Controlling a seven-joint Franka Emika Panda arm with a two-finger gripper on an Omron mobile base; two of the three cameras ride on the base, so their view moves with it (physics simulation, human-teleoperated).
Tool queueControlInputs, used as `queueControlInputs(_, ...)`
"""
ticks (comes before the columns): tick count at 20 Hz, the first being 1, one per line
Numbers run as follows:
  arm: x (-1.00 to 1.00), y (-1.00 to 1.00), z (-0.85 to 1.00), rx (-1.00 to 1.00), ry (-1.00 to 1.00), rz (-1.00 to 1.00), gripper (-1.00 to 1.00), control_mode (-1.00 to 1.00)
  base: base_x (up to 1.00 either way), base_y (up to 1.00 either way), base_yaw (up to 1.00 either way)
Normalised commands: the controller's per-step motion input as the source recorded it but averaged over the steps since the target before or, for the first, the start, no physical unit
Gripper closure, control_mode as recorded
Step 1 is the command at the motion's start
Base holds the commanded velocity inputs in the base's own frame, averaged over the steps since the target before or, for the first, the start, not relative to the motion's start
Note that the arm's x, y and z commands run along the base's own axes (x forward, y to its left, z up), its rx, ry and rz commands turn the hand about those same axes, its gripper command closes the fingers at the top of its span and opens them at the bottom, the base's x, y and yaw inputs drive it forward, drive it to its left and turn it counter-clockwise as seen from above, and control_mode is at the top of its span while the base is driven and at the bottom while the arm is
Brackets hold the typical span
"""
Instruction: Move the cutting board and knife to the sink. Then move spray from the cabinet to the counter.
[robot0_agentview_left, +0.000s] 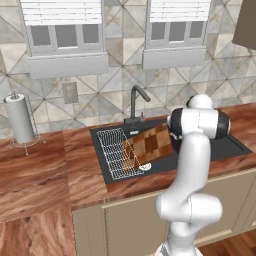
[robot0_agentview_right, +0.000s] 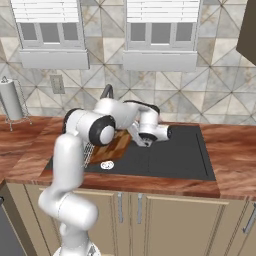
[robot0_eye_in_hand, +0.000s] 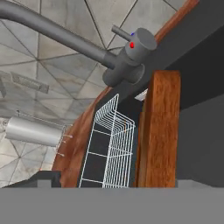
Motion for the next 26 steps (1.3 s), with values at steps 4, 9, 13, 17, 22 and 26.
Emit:
queueControlInputs(4,-0.24,-0.43,0.54,-0.02,-0.01,-0.01,-1.0,-1.0,0.0,0.0,0.0)
queueControlInputs(9,-0.29,-0.52,0.34,-0.14,0.0,0.0,-1.0,-1.0,0.0,0.0,0.0)
queueControlInputs(13,-0.21,-0.2,0.41,-0.27,0.0,0.0,-1.0,-1.0,0.0,0.0,0.0)
queueControlInputs(17,-0.28,0.0,0.92,-0.3,0.01,0.0,-1.0,-1.0,0.0,0.0,0.0)
queueControlInputs(22,-0.29,-0.02,0.82,-0.37,0.0,0.0,-1.0,-1.0,0.0,0.0,0.0)
queueControlInputs(26,-0.56,-0.07,0.57,-0.35,0.04,0.0,-1.0,-1.0,0.0,0.0,0.0)
